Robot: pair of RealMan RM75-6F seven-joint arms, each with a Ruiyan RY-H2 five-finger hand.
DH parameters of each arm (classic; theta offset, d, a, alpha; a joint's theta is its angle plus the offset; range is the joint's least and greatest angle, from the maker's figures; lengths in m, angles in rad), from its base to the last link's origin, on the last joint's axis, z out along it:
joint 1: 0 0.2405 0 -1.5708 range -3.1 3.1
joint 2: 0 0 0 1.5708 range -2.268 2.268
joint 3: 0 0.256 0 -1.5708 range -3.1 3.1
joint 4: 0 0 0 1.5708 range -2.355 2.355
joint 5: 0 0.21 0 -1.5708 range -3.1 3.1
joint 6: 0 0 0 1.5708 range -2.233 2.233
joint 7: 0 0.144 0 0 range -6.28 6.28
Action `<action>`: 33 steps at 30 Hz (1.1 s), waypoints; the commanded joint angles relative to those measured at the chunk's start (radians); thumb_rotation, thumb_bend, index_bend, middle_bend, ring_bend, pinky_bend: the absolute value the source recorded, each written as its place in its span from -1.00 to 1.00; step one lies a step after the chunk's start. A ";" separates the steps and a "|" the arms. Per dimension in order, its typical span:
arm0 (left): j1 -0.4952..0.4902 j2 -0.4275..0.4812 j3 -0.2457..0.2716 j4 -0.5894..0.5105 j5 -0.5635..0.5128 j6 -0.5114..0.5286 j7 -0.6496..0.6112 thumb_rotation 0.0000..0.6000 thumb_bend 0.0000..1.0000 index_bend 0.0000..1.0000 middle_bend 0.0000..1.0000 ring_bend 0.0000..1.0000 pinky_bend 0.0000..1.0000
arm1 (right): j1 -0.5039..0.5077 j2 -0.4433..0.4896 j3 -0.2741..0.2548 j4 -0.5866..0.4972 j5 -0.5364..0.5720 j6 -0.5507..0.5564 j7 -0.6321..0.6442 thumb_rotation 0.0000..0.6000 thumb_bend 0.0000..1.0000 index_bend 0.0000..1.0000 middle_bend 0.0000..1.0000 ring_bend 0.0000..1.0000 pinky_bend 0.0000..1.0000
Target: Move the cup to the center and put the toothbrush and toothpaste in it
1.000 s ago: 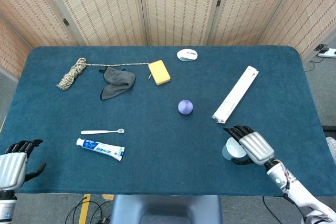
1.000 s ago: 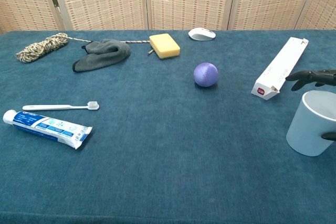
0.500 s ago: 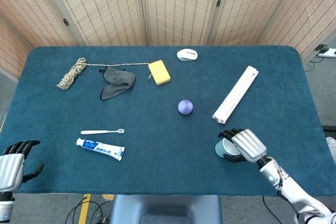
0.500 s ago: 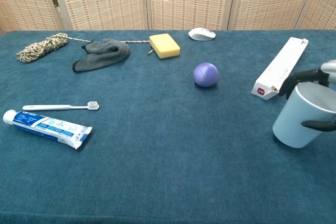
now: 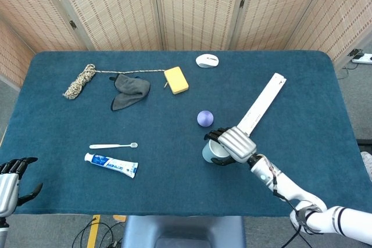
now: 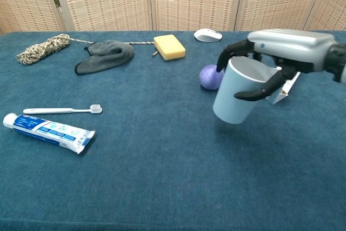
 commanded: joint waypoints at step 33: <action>0.046 0.014 0.019 0.035 0.017 0.021 -0.055 1.00 -0.38 -0.42 -0.33 -0.46 -0.41 | 0.342 -0.364 0.129 0.260 0.529 -0.130 -0.394 1.00 -0.41 -0.33 -0.32 -0.20 -0.03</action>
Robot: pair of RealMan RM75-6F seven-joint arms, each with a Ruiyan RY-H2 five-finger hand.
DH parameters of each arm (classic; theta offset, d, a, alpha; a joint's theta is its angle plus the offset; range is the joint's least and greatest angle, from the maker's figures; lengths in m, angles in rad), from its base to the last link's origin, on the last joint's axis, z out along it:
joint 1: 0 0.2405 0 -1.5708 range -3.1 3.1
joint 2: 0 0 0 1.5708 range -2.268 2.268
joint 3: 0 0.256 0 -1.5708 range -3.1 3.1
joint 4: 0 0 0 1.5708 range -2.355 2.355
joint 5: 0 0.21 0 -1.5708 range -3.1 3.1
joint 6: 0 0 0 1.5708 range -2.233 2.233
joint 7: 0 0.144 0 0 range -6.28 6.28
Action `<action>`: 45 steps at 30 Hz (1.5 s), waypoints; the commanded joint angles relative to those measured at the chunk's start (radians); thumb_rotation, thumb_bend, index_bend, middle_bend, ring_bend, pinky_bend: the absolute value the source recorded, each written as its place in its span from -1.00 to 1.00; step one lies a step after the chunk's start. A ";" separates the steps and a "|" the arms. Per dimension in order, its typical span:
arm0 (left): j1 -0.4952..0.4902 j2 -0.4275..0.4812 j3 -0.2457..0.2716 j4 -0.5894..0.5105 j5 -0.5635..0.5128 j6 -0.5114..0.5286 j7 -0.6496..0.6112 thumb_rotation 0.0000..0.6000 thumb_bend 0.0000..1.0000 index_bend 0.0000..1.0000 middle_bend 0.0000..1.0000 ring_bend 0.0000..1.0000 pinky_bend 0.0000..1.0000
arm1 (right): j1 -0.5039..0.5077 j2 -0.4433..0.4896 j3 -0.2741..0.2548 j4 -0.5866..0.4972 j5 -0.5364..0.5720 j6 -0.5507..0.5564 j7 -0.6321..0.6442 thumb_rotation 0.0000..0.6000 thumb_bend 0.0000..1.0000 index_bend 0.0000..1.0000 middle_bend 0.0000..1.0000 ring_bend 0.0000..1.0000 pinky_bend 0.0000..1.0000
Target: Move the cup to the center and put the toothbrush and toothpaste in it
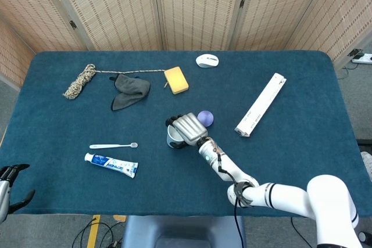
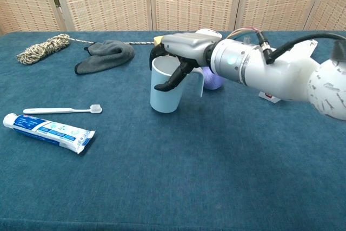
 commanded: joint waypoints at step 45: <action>-0.395 -0.097 -0.139 0.069 0.047 -0.380 -0.133 1.00 -0.38 -0.09 0.27 0.14 0.49 | -0.443 0.603 -0.266 -0.435 -0.455 0.464 0.250 1.00 -0.60 -1.00 -0.65 -0.75 -0.64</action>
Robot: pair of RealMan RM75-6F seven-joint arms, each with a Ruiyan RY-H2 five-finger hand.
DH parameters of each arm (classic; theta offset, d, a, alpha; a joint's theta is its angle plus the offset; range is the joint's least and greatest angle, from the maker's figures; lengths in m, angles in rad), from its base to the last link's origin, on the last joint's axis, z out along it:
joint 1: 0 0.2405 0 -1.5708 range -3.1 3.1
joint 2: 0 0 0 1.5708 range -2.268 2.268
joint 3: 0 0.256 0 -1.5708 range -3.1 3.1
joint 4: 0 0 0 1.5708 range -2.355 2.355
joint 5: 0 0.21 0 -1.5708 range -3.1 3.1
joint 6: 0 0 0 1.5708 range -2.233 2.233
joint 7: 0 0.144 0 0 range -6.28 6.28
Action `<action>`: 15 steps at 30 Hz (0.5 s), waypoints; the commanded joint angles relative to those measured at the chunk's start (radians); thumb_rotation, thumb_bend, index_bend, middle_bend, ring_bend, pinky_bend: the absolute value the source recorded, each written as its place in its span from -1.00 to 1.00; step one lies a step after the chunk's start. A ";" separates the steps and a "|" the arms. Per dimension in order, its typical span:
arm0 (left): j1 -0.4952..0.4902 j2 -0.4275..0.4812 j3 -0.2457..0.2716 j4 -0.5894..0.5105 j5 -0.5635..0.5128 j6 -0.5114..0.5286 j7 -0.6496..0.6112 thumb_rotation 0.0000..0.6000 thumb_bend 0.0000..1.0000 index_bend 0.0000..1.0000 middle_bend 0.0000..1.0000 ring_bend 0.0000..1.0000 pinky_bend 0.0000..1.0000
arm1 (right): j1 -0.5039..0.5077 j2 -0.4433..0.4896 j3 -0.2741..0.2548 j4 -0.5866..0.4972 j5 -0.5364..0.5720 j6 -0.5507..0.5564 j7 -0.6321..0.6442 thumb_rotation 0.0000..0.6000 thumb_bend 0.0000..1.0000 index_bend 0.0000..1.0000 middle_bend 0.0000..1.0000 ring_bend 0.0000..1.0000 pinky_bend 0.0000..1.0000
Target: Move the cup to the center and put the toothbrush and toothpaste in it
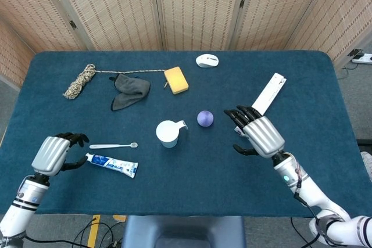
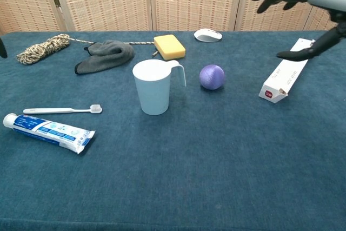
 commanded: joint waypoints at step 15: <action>-0.203 -0.197 -0.035 0.126 -0.185 -0.263 0.192 1.00 -0.38 -0.03 0.84 0.61 1.00 | -0.269 0.104 -0.106 0.013 -0.096 0.239 0.097 1.00 -0.60 -1.00 -0.63 -0.73 -0.64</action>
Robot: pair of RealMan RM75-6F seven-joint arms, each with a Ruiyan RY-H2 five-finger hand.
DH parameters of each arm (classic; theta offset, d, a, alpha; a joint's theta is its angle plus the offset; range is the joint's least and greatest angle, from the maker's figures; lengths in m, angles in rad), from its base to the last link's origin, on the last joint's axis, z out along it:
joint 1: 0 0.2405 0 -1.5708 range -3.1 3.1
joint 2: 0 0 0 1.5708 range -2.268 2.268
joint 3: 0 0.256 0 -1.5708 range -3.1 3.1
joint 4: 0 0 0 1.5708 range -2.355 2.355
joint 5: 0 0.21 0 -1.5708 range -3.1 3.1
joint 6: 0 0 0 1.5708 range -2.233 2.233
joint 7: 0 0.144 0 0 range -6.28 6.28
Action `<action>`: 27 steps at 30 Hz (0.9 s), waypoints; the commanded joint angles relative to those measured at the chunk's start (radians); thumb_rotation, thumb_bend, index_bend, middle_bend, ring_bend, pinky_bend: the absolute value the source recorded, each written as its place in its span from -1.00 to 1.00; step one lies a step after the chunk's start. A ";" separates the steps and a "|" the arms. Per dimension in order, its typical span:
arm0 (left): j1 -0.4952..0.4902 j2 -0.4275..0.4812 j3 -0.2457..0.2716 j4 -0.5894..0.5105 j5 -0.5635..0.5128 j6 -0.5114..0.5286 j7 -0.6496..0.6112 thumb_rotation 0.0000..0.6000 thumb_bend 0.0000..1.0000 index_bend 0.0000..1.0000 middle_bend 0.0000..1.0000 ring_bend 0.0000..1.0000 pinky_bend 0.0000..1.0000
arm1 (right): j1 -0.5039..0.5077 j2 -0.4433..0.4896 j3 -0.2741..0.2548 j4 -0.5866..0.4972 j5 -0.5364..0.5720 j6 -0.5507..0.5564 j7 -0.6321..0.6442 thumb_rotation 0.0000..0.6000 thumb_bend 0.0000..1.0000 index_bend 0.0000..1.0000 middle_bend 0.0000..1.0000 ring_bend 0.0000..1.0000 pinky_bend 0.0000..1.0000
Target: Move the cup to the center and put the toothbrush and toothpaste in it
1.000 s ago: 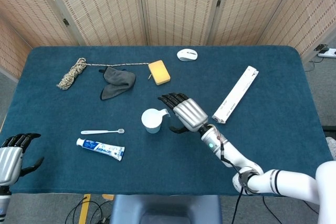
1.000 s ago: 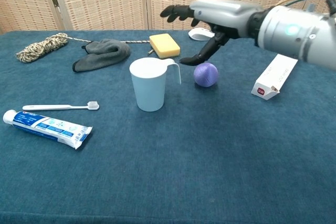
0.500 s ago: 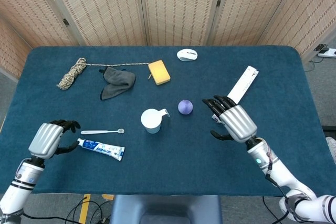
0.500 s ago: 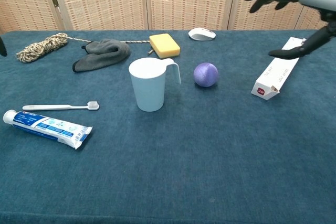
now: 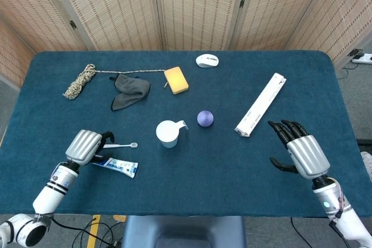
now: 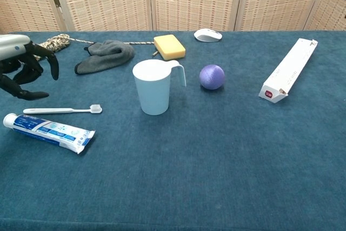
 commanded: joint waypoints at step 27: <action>-0.187 -0.178 0.005 0.157 -0.507 -0.166 0.383 1.00 -0.38 0.06 0.92 0.67 1.00 | -0.103 -0.003 0.021 0.112 -0.090 0.053 0.167 1.00 -0.59 -1.00 -0.63 -0.70 -0.64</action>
